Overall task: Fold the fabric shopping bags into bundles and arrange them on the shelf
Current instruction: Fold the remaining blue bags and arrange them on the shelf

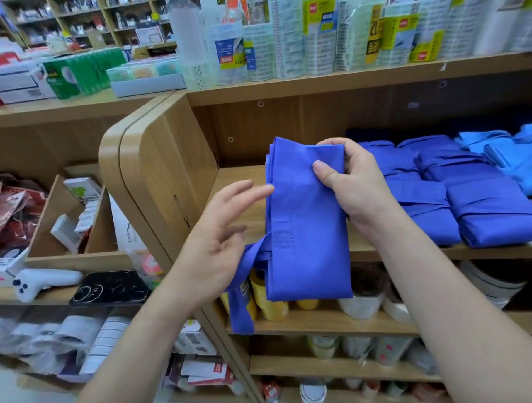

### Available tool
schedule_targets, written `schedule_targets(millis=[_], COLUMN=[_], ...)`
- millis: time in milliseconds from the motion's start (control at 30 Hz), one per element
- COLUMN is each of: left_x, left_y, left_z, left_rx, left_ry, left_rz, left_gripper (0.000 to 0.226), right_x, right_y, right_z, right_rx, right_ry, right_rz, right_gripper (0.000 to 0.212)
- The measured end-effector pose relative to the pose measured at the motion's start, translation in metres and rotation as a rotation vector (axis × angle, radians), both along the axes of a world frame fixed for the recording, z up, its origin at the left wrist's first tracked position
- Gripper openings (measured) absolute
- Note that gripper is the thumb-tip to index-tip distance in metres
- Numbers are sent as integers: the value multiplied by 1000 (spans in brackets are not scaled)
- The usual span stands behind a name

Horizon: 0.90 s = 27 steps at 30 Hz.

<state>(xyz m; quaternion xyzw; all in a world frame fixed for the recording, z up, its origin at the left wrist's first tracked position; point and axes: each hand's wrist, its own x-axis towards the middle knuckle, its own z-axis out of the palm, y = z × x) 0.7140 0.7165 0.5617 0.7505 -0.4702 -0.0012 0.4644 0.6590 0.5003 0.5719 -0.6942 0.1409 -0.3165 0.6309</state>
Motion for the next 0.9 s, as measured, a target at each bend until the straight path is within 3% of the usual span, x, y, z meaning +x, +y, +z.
schedule_targets(millis=[167, 233, 300, 367, 500, 567, 700, 800, 900], left_x=[0, 0, 2, 4, -2, 1, 9, 8, 11], left_y=[10, 4, 0, -3, -13, -20, -21, -12, -10], left_z=[-9, -9, -7, -5, 6, 9, 7, 2, -6], left_rx=[329, 304, 179, 43, -209, -173, -69, -11, 269], left_ry=[-832, -984, -942, -746, 6, 122, 13, -424, -831], left_rz=[52, 37, 16, -7, 78, 181, 164, 17, 3], left_gripper=[65, 59, 45, 25, 13, 21, 31, 25, 55], right_x=[3, 5, 5, 2, -8, -13, -16, -13, -6], right_y=[5, 9, 13, 16, 23, 27, 28, 16, 4], right_z=[-1, 0, 0, -1, 3, 3, 1, 5, 1], right_rx=[80, 175, 231, 246, 219, 277, 195, 123, 43], right_ry=[21, 29, 30, 0, -83, -130, -150, -145, -125], right_rz=[34, 101, 129, 142, 227, 288, 321, 195, -11], right_gripper=[15, 14, 16, 18, 25, 30, 25, 24, 25])
